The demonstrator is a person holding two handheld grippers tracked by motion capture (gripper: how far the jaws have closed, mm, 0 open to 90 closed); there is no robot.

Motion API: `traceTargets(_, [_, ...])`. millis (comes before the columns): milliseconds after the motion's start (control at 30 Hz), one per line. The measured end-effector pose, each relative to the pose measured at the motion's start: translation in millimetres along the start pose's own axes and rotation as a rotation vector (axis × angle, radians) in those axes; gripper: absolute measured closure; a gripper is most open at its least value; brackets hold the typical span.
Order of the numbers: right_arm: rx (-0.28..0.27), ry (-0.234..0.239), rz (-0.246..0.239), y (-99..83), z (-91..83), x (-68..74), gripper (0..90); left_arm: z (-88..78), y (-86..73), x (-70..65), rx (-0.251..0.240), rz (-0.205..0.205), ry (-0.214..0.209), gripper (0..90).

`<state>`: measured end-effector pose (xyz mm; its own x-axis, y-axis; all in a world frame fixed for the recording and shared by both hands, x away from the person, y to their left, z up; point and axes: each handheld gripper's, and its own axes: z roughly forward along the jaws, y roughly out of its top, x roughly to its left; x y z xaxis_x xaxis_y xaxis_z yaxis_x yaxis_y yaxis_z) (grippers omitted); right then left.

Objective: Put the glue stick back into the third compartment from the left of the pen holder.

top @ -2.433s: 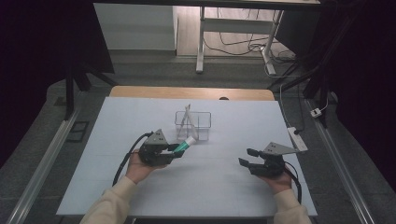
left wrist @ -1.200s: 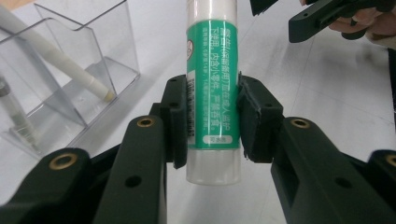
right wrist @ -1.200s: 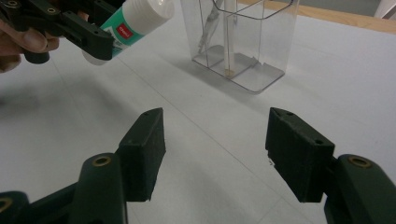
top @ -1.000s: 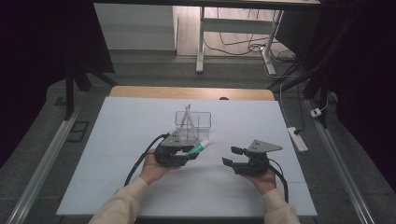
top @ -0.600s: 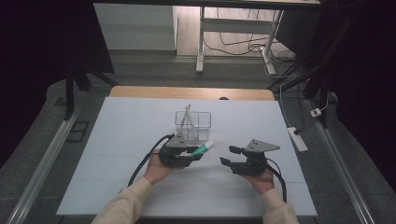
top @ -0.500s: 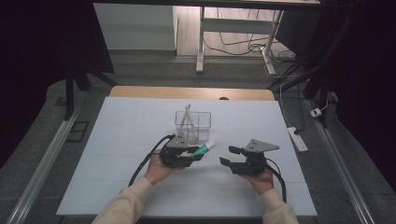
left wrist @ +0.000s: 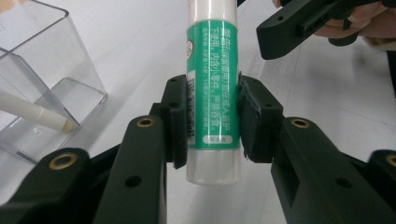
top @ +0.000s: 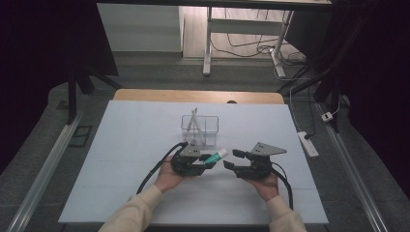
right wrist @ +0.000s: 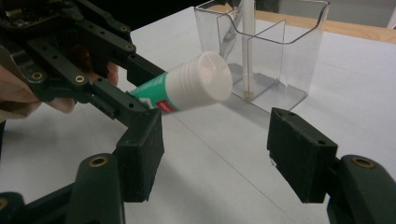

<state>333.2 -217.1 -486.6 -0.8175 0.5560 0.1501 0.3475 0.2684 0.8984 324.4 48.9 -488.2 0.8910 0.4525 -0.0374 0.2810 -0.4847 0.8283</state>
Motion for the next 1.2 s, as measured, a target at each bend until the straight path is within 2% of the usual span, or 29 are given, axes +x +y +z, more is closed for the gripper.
traceTargets(267, [-0.015,0.018,0.025,1.2,2.7,0.3,36.7,2.7,0.0,-2.7,0.001,0.01,0.0,65.6])
traceTargets(400, [-0.033,0.052,0.054,2.6,4.4,0.2,39.4,4.0,0.4,-5.4,-0.006,0.023,0.005,65.5])
traceTargets(533, [-0.03,0.062,0.069,2.5,7.0,0.9,40.6,3.8,1.4,-7.2,-0.024,0.031,0.005,65.6])
traceTargets(767, [-0.038,0.095,0.105,2.6,10.6,1.1,44.6,7.6,1.3,-8.6,-0.016,0.037,0.006,65.4])
traceTargets(967, [-0.06,0.131,0.147,3.9,8.4,-2.1,53.3,10.3,1.0,-8.8,0.001,0.038,0.003,65.1])
traceTargets(1133, [-0.086,0.19,0.169,5.8,6.9,-2.8,62.3,12.9,0.7,-9.9,0.02,0.053,0.0,64.3])
traceTargets(1200, [-0.086,0.19,0.162,6.4,7.2,-1.5,62.9,12.9,0.7,-10.1,0.021,0.053,0.001,64.3])
